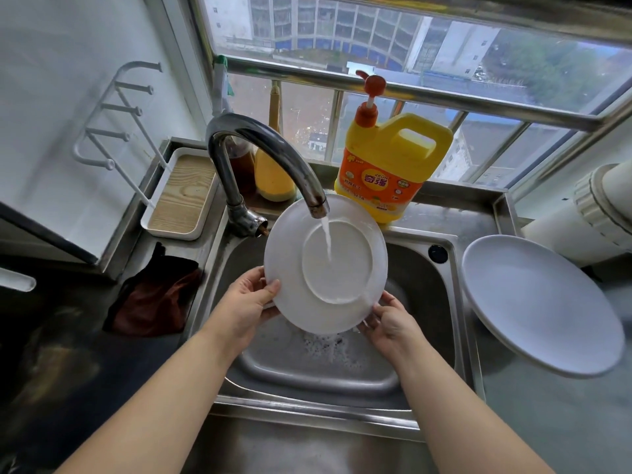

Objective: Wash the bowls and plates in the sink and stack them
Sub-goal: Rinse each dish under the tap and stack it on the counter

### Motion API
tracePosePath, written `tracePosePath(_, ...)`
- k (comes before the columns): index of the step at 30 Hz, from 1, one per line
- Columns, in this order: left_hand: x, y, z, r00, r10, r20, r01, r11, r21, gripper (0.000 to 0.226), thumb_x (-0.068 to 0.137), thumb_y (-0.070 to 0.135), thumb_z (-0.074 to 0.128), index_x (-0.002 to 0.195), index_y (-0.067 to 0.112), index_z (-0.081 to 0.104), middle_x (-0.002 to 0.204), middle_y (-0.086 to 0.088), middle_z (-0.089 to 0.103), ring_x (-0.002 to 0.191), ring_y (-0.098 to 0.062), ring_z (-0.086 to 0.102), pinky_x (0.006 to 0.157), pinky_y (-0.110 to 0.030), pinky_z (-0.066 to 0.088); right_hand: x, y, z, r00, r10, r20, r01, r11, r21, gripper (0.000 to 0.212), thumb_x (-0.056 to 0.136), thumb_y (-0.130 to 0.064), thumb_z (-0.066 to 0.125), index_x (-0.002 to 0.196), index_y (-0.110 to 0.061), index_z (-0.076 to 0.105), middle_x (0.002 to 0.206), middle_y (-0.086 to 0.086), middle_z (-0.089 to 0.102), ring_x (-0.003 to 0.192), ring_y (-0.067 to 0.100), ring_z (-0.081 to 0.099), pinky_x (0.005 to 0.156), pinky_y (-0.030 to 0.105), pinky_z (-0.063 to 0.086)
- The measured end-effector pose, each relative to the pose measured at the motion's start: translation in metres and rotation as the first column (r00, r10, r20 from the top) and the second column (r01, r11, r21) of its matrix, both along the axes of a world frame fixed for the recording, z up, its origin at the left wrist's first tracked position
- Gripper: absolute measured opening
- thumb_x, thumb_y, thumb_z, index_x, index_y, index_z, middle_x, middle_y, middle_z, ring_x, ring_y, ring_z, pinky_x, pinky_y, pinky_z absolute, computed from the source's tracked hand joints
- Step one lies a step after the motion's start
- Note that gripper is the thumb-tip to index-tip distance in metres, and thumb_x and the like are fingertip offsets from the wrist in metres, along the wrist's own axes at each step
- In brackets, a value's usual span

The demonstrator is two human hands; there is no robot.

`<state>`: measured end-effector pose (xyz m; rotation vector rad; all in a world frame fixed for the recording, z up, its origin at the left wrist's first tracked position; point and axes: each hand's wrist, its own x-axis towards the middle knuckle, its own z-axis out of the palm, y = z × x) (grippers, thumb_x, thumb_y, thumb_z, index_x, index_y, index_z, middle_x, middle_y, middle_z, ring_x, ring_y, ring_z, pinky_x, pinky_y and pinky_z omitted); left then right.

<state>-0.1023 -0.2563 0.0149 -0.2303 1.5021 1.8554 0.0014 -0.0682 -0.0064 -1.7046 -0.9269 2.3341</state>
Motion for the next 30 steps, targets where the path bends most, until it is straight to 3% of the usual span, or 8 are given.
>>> tracePosePath(5, -0.006, -0.012, -0.004, 1.000, 0.026, -0.007, -0.026, 1.000, -0.009, 0.019, 0.094, 0.000, 0.048, 0.101, 0.013, 0.061, 0.081, 0.000, 0.071, 0.076, -0.015, 0.069, 0.066, -0.028, 0.060, -0.011, 0.000, 0.005, 0.999, 0.006, -0.050, -0.004, 0.999, 0.041, 0.032, 0.097, 0.005, 0.036, 0.115, -0.016, 0.052, 0.095, 0.010, 0.061, 0.078, 0.023, 0.059, 0.081, 0.045, 0.051)
tracePosePath(9, -0.004, -0.020, -0.012, 0.999, 0.038, 0.025, -0.036, 0.997, -0.067, 0.017, 0.094, 0.001, 0.049, 0.102, 0.011, 0.062, 0.089, -0.007, 0.069, 0.081, -0.021, 0.067, 0.075, -0.034, 0.056, -0.010, -0.002, 0.017, 0.986, -0.008, -0.167, 0.023, 0.996, 0.085, 0.025, 0.099, 0.001, 0.037, 0.106, -0.015, 0.054, 0.092, 0.010, 0.061, 0.077, 0.023, 0.058, 0.072, 0.038, 0.048)
tracePosePath(12, 0.000, -0.026, -0.023, 0.997, 0.053, 0.064, -0.044, 0.990, -0.134, 0.019, 0.094, 0.001, 0.051, 0.111, 0.003, 0.059, 0.100, -0.015, 0.065, 0.088, -0.027, 0.065, 0.079, -0.036, 0.052, -0.007, -0.007, 0.022, 0.970, 0.005, -0.244, 0.026, 0.992, 0.124, 0.024, 0.099, 0.002, 0.037, 0.104, -0.013, 0.054, 0.095, 0.012, 0.059, 0.080, 0.023, 0.057, 0.076, 0.036, 0.047)
tracePosePath(15, 0.007, -0.029, -0.032, 0.993, 0.073, 0.091, -0.053, 0.978, -0.204, 0.031, 0.094, 0.000, 0.053, 0.125, 0.000, 0.051, 0.107, -0.019, 0.064, 0.092, -0.029, 0.064, 0.082, -0.038, 0.052, -0.003, -0.012, 0.025, 0.970, 0.055, -0.237, -0.011, 0.983, 0.183, 0.021, 0.100, -0.001, 0.037, 0.111, -0.011, 0.052, 0.097, 0.010, 0.059, 0.084, 0.021, 0.057, 0.077, 0.034, 0.049)
tracePosePath(20, 0.017, -0.021, -0.038, 0.980, 0.048, 0.194, -0.002, 0.973, -0.230, 0.051, 0.095, 0.002, 0.053, 0.142, 0.009, 0.034, 0.093, -0.015, 0.066, 0.090, -0.028, 0.063, 0.090, -0.042, 0.047, 0.011, -0.019, 0.030, 0.981, 0.126, -0.147, -0.073, 0.945, 0.319, 0.021, 0.101, -0.006, 0.039, 0.110, -0.017, 0.054, 0.102, 0.008, 0.059, 0.091, 0.019, 0.056, 0.087, 0.036, 0.049)
tracePosePath(23, 0.023, -0.013, -0.041, 0.966, -0.042, 0.254, 0.113, 0.956, -0.271, 0.042, 0.098, 0.005, 0.049, 0.138, 0.003, 0.040, 0.096, -0.016, 0.066, 0.092, -0.029, 0.063, 0.085, -0.040, 0.048, 0.023, -0.022, 0.038, 0.982, 0.161, -0.102, -0.105, 0.905, 0.413, 0.017, 0.100, -0.011, 0.042, 0.107, -0.021, 0.054, 0.099, 0.002, 0.060, 0.089, 0.014, 0.055, 0.087, 0.033, 0.049)
tracePosePath(26, 0.030, -0.005, -0.046, 0.948, -0.089, 0.305, 0.185, 0.936, -0.301, 0.034, 0.099, 0.007, 0.047, 0.132, 0.000, 0.045, 0.098, -0.018, 0.066, 0.093, -0.030, 0.063, 0.080, -0.039, 0.049, 0.034, -0.021, 0.043, 0.979, 0.186, -0.088, -0.114, 0.844, 0.525, 0.017, 0.101, -0.012, 0.042, 0.107, -0.021, 0.056, 0.093, -0.002, 0.060, 0.080, 0.007, 0.055, 0.069, 0.017, 0.049)
tracePosePath(30, 0.041, 0.006, -0.046, 0.922, -0.140, 0.361, 0.250, 0.927, -0.281, 0.018, 0.099, 0.006, 0.045, 0.116, 0.002, 0.050, 0.097, -0.015, 0.064, 0.087, -0.028, 0.062, 0.079, -0.038, 0.049, 0.045, -0.022, 0.045, 0.978, 0.205, -0.042, -0.135, 0.770, 0.623, 0.019, 0.100, -0.012, 0.045, 0.102, -0.023, 0.060, 0.094, 0.000, 0.064, 0.079, 0.007, 0.057, 0.067, 0.018, 0.049)
